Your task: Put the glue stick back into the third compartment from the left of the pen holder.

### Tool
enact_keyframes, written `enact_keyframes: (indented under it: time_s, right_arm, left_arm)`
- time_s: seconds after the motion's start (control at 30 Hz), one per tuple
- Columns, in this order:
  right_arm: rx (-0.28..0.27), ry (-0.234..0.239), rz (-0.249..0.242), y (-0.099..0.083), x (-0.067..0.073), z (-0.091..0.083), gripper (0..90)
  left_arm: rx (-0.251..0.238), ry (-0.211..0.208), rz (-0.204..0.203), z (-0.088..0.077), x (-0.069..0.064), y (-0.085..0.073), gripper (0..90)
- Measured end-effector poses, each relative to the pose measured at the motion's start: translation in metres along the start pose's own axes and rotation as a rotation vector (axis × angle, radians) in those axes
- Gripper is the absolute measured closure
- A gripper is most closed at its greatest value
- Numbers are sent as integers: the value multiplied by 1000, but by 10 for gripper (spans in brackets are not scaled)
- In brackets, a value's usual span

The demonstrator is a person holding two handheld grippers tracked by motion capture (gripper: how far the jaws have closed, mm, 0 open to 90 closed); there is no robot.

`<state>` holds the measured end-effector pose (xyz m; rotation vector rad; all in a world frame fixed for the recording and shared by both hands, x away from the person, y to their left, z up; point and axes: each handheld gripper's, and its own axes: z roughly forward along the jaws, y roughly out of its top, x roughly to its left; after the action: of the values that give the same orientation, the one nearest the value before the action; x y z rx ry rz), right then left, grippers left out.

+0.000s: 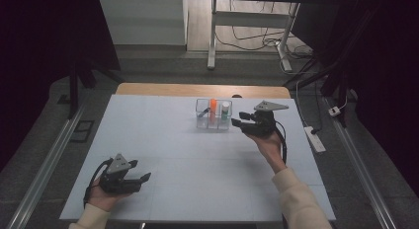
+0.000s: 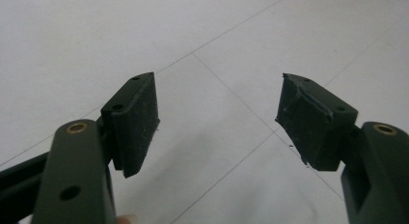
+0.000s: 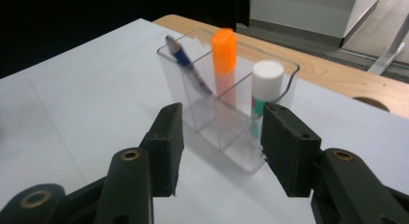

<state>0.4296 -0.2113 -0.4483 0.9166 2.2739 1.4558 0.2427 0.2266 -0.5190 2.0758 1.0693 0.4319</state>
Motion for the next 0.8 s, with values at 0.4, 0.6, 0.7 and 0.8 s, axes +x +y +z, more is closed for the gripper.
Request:
enact_keyframes:
  time_s: [0.4, 0.6, 0.7, 0.8]
  right_arm:
    - [64, 18, 1, -47, 5, -30, 474]
    - [80, 27, -2, -64, 10, -46, 453]
    - [84, 27, -15, -72, 14, -54, 441]
    - [82, 30, -35, -78, 18, -62, 433]
  left_arm:
    - [3, 0, 2, 1, -1, 0, 302]
    - [7, -2, 3, 2, -1, 0, 298]
    - [8, -3, 2, 2, -1, 0, 298]
    - [14, -2, 2, 2, 0, 0, 299]
